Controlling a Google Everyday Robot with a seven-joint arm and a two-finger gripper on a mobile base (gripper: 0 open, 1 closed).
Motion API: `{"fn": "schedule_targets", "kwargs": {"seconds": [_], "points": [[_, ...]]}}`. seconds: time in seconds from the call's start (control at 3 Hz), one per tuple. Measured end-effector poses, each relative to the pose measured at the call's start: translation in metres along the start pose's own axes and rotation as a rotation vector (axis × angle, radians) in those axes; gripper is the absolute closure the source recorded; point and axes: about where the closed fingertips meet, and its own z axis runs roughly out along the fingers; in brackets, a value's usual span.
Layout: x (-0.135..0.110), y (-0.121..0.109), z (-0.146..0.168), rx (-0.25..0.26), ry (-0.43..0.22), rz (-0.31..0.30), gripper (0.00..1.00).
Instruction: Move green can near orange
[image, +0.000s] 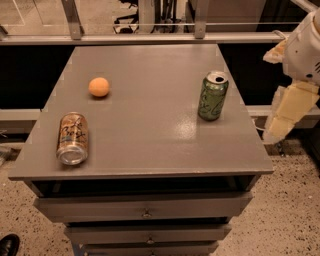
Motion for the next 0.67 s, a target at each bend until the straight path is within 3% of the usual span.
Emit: {"fn": "schedule_targets", "kwargs": {"seconds": [0.67], "points": [[-0.014,-0.049,0.045,0.016,-0.206,0.082,0.0]]}}
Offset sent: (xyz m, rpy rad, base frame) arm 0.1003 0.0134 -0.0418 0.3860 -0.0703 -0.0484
